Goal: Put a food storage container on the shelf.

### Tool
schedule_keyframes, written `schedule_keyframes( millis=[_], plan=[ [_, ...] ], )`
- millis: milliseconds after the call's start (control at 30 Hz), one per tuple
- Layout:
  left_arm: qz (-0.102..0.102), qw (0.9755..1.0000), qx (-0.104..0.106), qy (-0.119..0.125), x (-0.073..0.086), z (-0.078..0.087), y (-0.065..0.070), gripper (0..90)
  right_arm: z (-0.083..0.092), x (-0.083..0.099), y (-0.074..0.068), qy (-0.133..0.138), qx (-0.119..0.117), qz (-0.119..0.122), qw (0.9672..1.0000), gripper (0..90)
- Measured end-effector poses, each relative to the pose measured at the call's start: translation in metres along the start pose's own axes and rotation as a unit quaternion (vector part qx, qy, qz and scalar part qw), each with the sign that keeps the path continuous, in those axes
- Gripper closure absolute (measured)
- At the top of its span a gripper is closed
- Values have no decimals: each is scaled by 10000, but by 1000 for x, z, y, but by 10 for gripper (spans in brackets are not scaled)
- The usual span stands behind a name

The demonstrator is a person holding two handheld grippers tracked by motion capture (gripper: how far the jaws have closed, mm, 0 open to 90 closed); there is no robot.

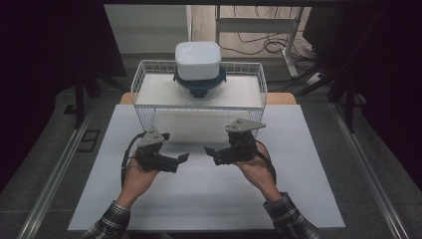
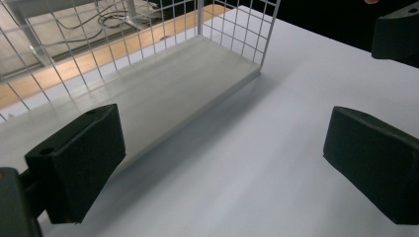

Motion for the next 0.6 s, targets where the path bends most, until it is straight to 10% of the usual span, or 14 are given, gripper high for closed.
schedule_keyframes(
  millis=[600],
  plan=[
    [100, 9999, 88, -92, 25, -1, 8, 21, 5, 29, -5, -166, -61, -85, 9998, 0]
  ],
)
Point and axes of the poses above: each handheld gripper's, and its own axes: z roughly backward along the jaws, x roughly out of its underside, y roughly to its right, the point moved 1 cm from there along -z, roughly forward along the jaws, and after that the axes turned 13 degrees about y, right-handed, at the moved point
